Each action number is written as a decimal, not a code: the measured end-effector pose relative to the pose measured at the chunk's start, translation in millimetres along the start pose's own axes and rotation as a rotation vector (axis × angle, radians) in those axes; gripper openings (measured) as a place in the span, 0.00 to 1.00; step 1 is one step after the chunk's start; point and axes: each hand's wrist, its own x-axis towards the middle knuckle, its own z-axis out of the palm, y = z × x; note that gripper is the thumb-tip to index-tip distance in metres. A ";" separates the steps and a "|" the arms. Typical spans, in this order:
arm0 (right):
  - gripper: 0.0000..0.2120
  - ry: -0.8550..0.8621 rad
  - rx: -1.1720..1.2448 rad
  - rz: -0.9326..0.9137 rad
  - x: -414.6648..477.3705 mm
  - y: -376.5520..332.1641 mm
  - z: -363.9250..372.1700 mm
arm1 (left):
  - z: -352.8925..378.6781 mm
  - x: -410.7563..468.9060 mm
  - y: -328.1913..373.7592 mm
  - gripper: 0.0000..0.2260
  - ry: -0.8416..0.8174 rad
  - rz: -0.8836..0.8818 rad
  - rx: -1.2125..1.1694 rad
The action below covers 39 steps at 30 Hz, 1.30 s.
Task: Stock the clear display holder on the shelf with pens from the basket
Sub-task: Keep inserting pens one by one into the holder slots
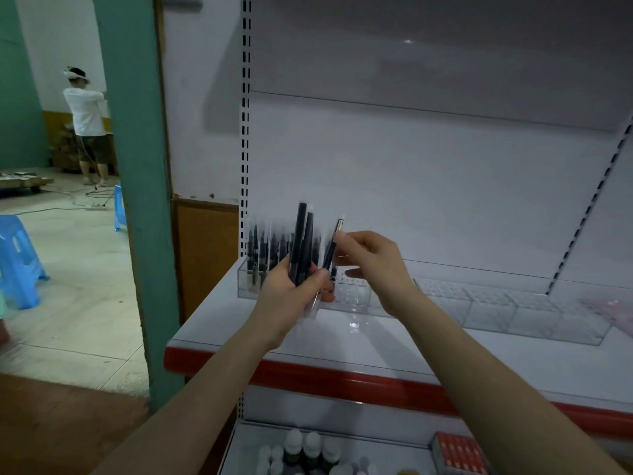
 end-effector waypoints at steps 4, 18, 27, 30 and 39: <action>0.02 0.030 0.123 0.035 -3.9 -10.3 -3.9 | 9.0 -6.6 5.8 0.03 -0.070 -0.027 0.007; 0.14 0.055 -0.665 -0.641 -9.9 16.1 -24.1 | 3.5 -4.5 26.6 0.10 -0.089 -0.022 0.062; 0.09 0.147 -0.560 -0.462 7.9 8.5 -21.7 | -9.8 0.1 28.0 0.04 0.099 -0.040 0.018; 0.13 0.202 -0.393 -0.278 20.5 5.5 -20.5 | -19.0 -0.9 21.2 0.04 0.120 -0.040 -0.003; 0.11 0.162 -0.356 -0.121 37.2 15.2 -2.4 | -21.3 3.6 12.5 0.03 0.122 0.035 0.091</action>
